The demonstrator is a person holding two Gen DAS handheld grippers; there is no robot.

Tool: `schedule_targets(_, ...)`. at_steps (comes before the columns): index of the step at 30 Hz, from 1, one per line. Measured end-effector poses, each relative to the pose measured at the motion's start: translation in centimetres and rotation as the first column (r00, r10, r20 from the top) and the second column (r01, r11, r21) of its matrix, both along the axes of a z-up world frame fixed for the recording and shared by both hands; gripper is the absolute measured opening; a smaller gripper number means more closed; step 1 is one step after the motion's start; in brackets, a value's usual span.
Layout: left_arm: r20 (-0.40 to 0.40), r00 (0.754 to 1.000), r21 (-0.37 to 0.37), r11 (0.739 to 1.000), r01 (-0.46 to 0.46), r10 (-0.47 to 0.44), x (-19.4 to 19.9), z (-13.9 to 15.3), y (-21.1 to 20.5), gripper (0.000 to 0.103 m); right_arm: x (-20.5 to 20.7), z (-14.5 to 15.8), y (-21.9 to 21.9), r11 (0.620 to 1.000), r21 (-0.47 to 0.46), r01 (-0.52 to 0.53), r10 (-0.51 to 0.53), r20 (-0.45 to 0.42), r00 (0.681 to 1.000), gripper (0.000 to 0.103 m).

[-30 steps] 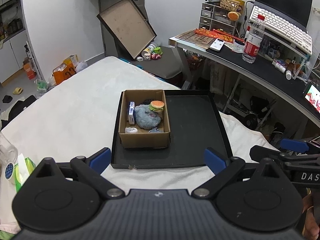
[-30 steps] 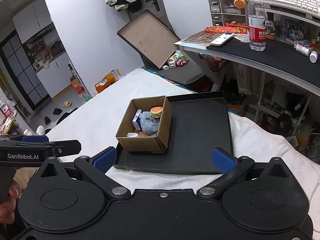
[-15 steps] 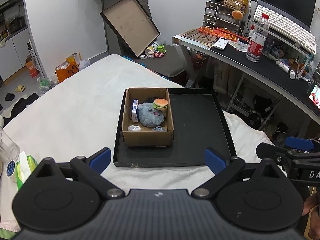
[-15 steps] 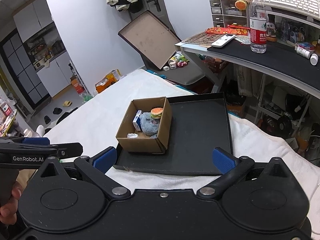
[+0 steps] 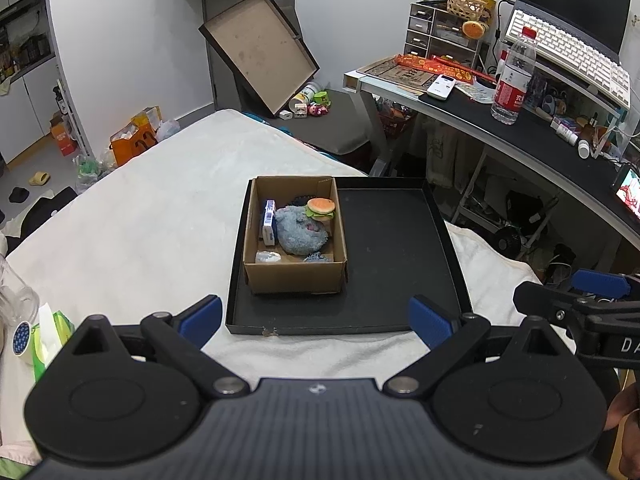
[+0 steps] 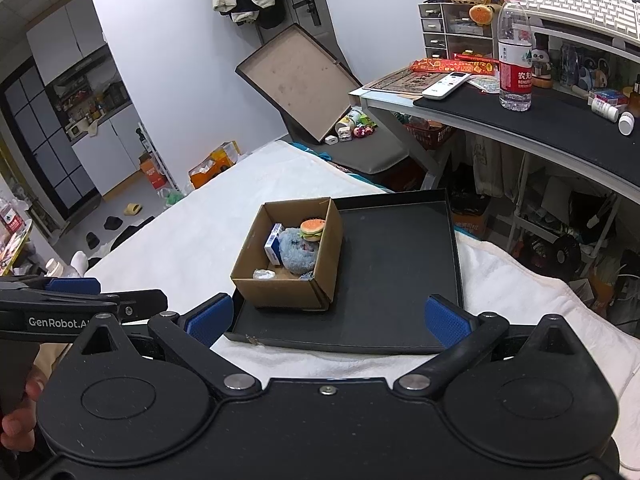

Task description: Organize soft objects

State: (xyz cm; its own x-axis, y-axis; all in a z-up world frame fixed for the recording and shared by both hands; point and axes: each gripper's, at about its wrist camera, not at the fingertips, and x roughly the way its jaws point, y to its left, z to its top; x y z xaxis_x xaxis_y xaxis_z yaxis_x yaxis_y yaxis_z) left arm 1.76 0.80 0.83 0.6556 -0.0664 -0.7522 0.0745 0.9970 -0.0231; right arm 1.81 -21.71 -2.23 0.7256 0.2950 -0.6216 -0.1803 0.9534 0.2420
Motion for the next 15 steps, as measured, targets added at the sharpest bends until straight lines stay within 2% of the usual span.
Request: schedule_targets(15,0.003,1.000,0.003,1.000,-0.006,0.006,0.00,-0.19,0.23,0.099,-0.07,0.12,0.04,1.000,0.005,0.001,-0.001,-0.004,1.000,0.103)
